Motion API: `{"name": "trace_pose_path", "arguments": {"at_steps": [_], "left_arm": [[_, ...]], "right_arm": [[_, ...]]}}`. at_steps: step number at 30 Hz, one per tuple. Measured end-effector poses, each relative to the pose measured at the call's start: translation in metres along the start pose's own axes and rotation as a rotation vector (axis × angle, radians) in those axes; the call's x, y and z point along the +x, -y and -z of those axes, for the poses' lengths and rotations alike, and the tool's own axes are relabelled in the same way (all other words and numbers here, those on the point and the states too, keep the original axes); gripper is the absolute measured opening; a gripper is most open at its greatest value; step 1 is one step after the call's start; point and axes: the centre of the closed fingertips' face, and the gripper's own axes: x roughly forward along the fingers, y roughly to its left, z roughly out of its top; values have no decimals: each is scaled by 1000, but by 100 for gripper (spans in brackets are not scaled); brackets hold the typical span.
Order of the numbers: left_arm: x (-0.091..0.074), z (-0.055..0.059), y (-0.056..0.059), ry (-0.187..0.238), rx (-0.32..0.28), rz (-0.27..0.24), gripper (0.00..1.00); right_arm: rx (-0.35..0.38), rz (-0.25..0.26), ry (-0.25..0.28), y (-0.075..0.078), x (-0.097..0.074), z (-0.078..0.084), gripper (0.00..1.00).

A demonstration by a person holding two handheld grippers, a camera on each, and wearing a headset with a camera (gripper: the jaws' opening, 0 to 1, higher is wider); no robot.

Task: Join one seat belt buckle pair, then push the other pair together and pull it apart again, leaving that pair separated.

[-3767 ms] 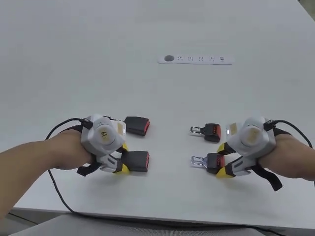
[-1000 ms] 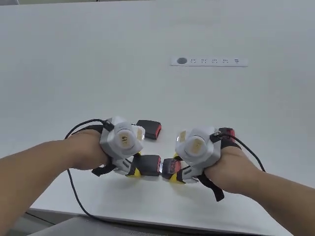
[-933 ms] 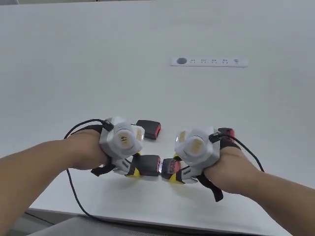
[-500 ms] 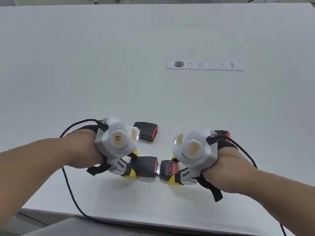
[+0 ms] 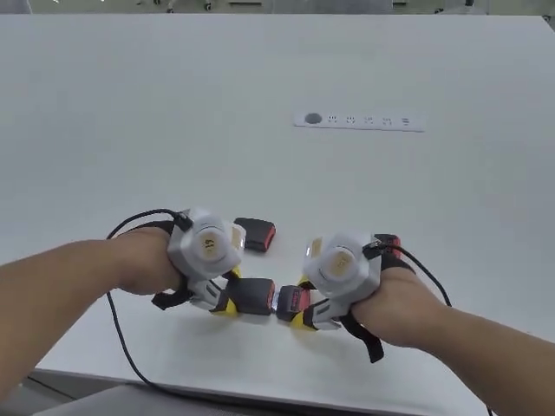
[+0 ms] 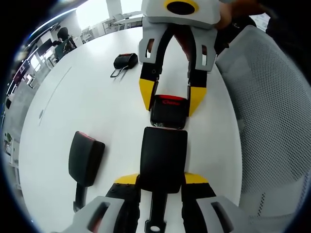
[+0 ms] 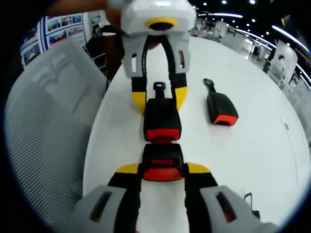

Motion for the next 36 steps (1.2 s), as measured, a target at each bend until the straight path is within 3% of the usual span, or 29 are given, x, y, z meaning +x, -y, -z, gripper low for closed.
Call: {"name": "trace_pose_path", "arguments": {"at_steps": [6,8,11,13,18,25,31,36], "left_arm": [[-1,1,-1,9,-20,-9,34],[-1,2,-2,14,-51,-23,35],[-7,9,-4,-9,-3,-37,36],[-14,8,-8,20,-56,-62,37],[-34,3,-13,66,-81,-82,42],[-47,-2,-46,77,-88,-164,43],[-53,-6,-75,59,-44,-215,48],[-52,-8,-93,45,-25,-220,50]], "right_arm": [[-36,18,3,0,-1,-1,35],[-45,24,0,-1,-1,-2,35],[-47,37,3,-2,-6,-5,35],[-38,42,15,-3,-12,-8,35],[-40,56,36,-2,-30,-12,35],[-30,95,38,21,-51,-1,34],[-21,132,6,47,-69,20,32],[-13,162,-20,74,-84,36,33]]}}
